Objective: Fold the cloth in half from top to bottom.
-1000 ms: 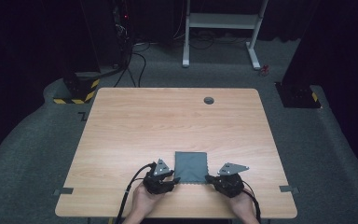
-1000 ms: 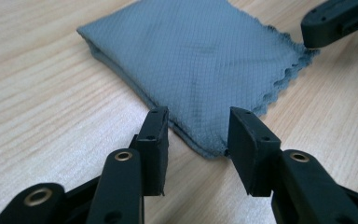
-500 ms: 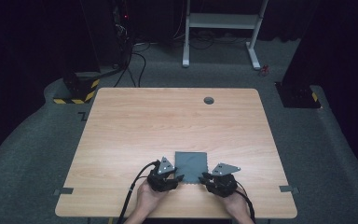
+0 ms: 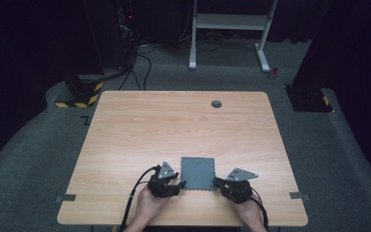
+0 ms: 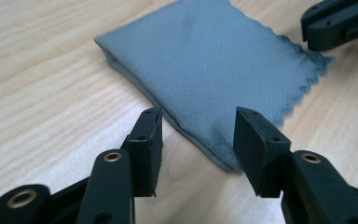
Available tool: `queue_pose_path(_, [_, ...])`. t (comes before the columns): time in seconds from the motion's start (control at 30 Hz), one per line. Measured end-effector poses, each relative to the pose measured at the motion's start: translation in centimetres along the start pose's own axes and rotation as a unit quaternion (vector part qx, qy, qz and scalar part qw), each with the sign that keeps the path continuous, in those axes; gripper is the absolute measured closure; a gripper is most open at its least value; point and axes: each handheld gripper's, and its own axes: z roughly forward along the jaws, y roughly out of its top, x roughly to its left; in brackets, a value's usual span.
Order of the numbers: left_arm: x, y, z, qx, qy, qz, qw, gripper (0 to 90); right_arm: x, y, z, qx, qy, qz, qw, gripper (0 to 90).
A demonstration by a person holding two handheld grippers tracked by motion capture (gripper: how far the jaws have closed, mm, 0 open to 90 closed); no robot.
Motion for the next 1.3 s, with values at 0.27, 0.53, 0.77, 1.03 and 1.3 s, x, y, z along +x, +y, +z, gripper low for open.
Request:
queue_pose_path(0.27, [1.5, 2.6, 2.1, -0.011, 0.006, -0.017, 0.9998, 53.4, -2.0, 2.6, 2.0, 0.003, -0.01, 0.022, 0.9997, 88.6])
queue_pose_path(0.53, [3.3, 4.8, 3.8, -0.005, 0.024, -0.032, 0.9992, 53.4, -3.8, 5.6, 4.5, 0.002, -0.021, 0.053, 0.9984, 87.1])
queue_pose_path(0.77, [4.1, 4.9, 5.1, 0.026, 0.06, -0.018, 0.9977, 53.1, -4.6, 5.6, 6.5, 0.044, -0.036, 0.061, 0.9966, 85.2])
queue_pose_path(1.03, [4.3, 5.1, 5.1, 0.037, 0.07, -0.022, 0.9966, 49.1, -5.2, 5.4, 5.8, 0.041, -0.052, 0.063, 0.9958, 69.3])
queue_pose_path(1.3, [4.1, 5.7, 5.1, 0.057, 0.055, -0.014, 0.9967, 60.1, -5.3, 5.5, 6.1, 0.055, -0.036, 0.054, 0.9963, 79.8])
